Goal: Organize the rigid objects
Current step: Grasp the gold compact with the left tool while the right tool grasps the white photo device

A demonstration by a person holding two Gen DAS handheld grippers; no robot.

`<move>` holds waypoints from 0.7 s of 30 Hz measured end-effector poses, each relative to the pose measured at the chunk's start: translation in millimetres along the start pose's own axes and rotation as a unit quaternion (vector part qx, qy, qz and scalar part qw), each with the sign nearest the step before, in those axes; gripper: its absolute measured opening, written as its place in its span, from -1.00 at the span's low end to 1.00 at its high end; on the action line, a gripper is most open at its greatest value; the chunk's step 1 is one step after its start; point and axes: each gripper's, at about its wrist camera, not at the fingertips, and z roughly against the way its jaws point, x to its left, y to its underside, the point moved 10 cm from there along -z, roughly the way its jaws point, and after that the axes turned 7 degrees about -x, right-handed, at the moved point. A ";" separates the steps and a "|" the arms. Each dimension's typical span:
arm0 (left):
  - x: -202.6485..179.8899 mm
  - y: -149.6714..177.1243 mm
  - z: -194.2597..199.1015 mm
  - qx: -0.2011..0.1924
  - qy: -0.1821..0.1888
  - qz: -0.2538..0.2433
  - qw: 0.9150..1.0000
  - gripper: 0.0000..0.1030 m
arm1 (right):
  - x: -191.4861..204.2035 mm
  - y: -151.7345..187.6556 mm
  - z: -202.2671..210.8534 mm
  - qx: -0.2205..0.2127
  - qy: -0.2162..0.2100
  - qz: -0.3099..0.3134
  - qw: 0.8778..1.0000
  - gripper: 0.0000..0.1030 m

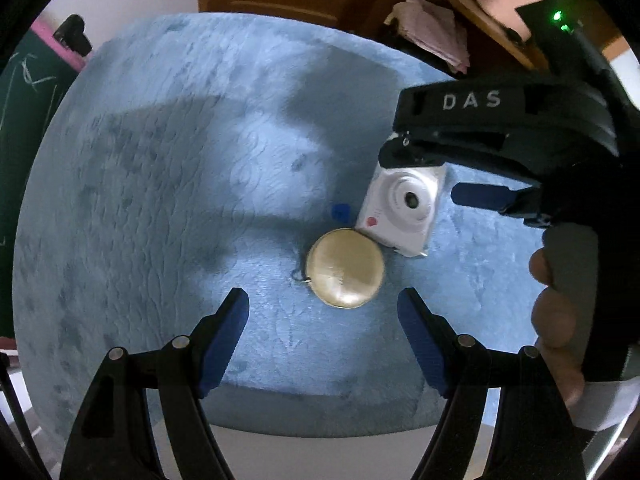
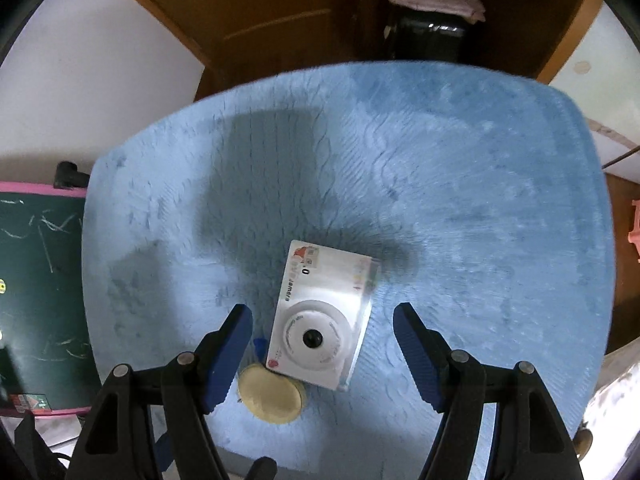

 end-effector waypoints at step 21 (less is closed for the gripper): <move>-7.3 8.0 -28.0 0.033 -0.038 -0.018 0.999 0.54 | -21.6 3.2 -15.3 0.010 0.025 -0.005 1.000 0.22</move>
